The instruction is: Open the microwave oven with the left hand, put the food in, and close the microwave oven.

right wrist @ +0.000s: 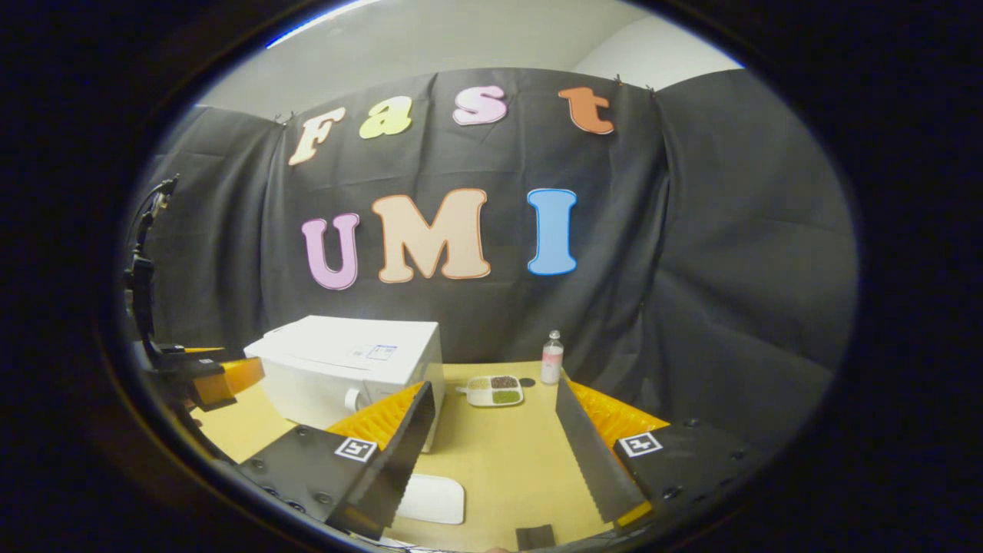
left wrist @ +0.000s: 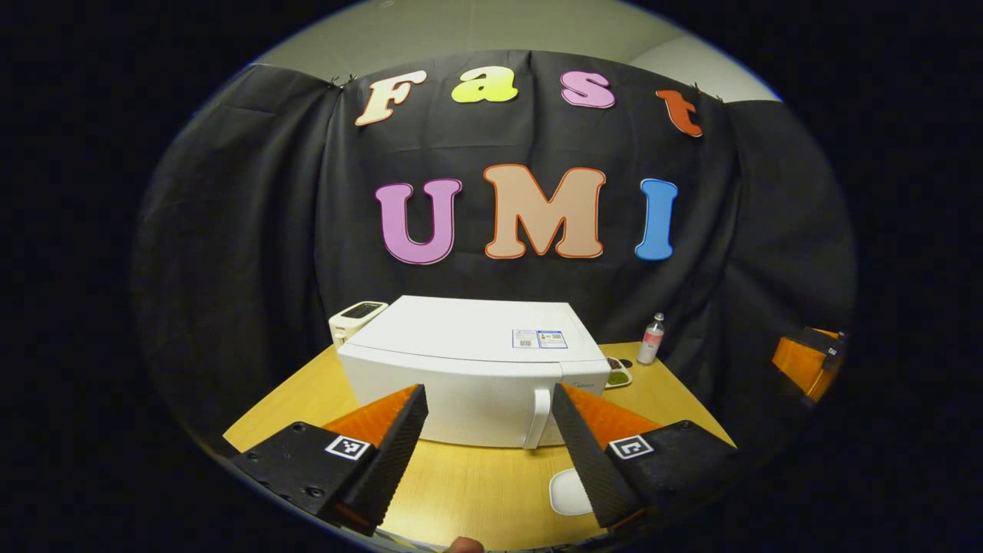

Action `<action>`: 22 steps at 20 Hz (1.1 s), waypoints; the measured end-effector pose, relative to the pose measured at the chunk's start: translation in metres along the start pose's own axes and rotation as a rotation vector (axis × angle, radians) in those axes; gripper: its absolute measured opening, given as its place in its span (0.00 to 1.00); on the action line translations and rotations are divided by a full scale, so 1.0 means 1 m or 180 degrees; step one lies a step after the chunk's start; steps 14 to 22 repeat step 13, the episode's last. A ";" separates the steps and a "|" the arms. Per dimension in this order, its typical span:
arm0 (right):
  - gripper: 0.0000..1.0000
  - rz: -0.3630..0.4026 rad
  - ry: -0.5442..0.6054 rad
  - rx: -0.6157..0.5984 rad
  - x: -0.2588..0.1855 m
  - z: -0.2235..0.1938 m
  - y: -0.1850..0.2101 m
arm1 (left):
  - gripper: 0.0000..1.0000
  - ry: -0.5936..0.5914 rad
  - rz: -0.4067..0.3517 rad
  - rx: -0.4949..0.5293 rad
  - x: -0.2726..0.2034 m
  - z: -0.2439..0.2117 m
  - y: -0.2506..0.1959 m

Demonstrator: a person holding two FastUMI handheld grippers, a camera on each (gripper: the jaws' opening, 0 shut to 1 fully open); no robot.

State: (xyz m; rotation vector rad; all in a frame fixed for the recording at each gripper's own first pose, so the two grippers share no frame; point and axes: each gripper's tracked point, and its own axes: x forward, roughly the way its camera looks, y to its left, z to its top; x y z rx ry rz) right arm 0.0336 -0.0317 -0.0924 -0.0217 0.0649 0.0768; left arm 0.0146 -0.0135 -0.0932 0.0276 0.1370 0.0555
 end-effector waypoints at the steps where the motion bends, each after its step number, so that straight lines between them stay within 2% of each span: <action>1: 0.98 0.0002 -0.0019 0.0007 0.000 0.004 -0.003 | 0.96 -0.0020 0.0006 0.0004 0.000 0.004 0.000; 9: 0.98 0.0007 -0.0112 0.0033 0.000 0.018 -0.022 | 0.96 -0.0010 0.0040 -0.0030 0.001 0.005 -0.010; 10: 0.92 0.0011 -0.0110 0.0032 0.000 0.018 -0.024 | 0.97 0.0000 0.0044 -0.0029 0.001 0.003 -0.012; 22: 0.92 0.0025 -0.0113 0.0050 0.001 0.018 -0.030 | 0.96 0.0040 0.0050 -0.0015 0.003 -0.001 -0.017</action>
